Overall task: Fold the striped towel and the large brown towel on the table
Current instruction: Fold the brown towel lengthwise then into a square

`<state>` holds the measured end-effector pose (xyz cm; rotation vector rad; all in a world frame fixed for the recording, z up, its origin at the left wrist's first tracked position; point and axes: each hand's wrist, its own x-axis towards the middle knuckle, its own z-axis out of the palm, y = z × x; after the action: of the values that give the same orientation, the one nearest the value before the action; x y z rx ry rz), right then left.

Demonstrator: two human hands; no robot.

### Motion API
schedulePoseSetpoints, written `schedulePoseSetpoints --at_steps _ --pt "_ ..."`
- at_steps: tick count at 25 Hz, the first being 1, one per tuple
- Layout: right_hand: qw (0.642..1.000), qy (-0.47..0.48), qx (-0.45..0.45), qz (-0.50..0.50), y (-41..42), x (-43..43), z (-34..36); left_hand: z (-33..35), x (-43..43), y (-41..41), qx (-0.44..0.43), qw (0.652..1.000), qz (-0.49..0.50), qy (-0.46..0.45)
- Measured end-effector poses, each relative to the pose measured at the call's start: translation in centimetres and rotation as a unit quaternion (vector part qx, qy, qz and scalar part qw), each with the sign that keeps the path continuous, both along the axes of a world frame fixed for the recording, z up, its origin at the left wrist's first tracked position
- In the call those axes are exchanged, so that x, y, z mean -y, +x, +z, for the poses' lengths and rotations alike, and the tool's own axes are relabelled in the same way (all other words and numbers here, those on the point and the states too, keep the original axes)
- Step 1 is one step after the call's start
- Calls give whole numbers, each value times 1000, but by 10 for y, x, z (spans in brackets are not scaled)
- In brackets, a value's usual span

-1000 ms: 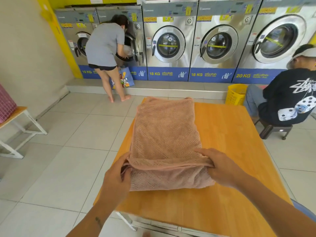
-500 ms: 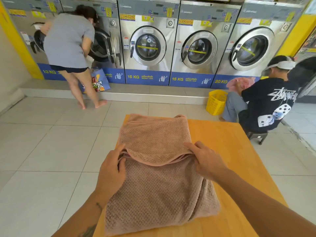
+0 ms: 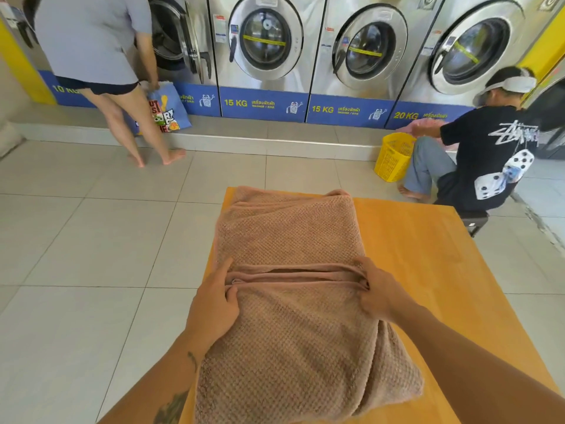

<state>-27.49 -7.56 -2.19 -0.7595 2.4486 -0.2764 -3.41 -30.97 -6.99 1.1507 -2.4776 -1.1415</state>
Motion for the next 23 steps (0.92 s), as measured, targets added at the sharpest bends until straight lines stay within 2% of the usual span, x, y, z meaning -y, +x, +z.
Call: schedulePoseSetpoints --at_steps 2,4,6,8,10,12,14,17,20,23 --pt "997 8 -69 14 5 -4 5 4 -9 5 12 999 17 -27" --pt "983 -9 -183 27 24 -11 18 15 -24 15 28 992 16 -124" --pt "968 -72 -231 69 54 -26 32 27 -44 32 -22 982 -29 -187" --pt "970 -79 -175 148 89 -49 39 36 -75 56 -28 975 -124 -183" --pt "972 25 -91 213 115 -72 33 38 -106 76 77 960 -233 -137" --pt "956 143 -67 247 129 -92 16 30 -126 88 202 926 -284 -147" --pt "948 143 -122 257 134 -106 1 26 -138 91 244 915 -267 -178" --pt "949 39 -183 253 125 -110 4 38 -146 86 217 936 -205 -188" --pt "948 29 -176 263 117 -117 19 58 -157 88 164 958 -177 -157" --pt "950 8 -154 270 113 -141 27 59 -177 108 123 970 -130 -165"
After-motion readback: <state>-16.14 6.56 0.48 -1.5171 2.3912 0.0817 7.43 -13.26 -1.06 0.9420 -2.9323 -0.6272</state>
